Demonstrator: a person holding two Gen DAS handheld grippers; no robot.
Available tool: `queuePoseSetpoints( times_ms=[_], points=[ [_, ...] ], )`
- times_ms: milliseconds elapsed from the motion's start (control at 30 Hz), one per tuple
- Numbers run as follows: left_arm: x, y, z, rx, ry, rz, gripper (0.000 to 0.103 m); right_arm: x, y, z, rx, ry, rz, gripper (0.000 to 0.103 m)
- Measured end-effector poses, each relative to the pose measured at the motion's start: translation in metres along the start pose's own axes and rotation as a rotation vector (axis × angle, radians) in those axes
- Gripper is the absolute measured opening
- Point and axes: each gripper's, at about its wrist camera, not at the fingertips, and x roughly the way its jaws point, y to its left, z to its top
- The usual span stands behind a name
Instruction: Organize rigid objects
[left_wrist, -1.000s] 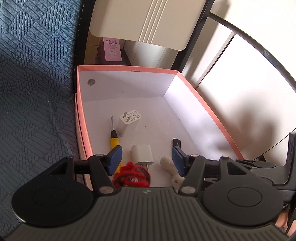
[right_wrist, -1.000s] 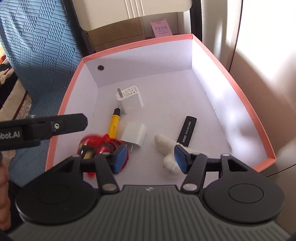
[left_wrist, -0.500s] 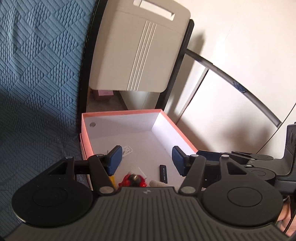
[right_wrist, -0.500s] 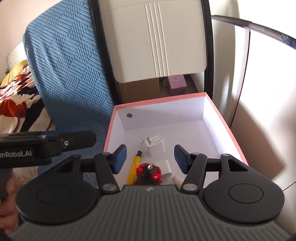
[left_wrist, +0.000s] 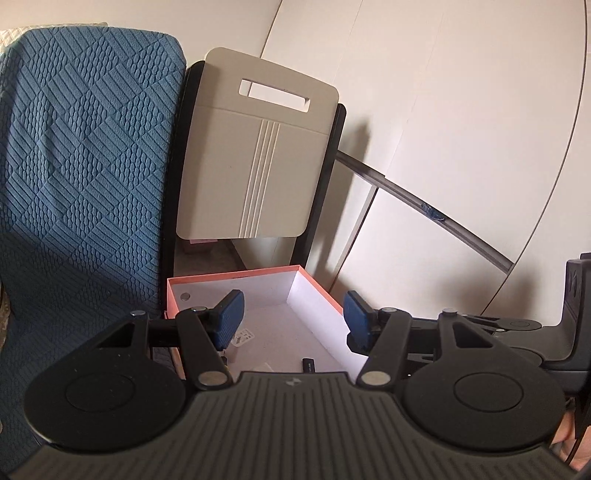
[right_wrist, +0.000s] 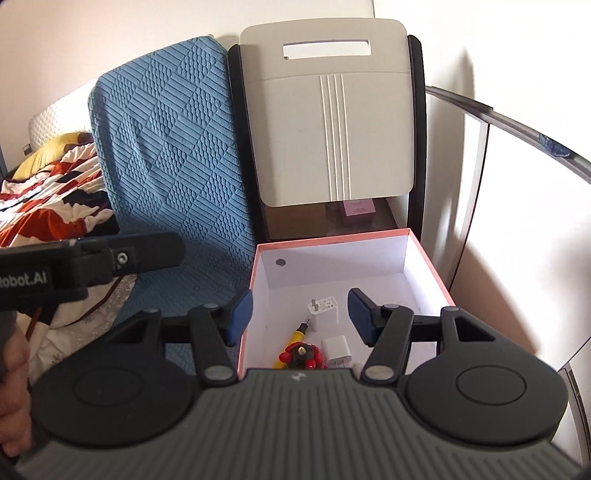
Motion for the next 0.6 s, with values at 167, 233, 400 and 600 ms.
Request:
queuePoseSetpoints(
  times_ms=[167, 233, 400, 600],
  points=[
    [-0.014, 0.009, -0.007, -0.025, -0.007, 0.006, 0.066, -0.014, 0.001, -0.012, 0.05, 0.006, -0.021, 0.06],
    [-0.018, 0.013, -0.01, -0.027, 0.0, 0.008, 0.066, -0.016, 0.006, -0.02, 0.04, 0.014, -0.038, 0.06],
    [-0.024, 0.022, -0.02, -0.037, 0.01, 0.008, 0.068, -0.021, 0.021, -0.036, 0.034, 0.039, -0.05, 0.06],
    [-0.026, 0.024, -0.032, -0.027, 0.033, 0.014, 0.069, -0.021, 0.033, -0.053, 0.034, 0.062, -0.054, 0.06]
  ],
)
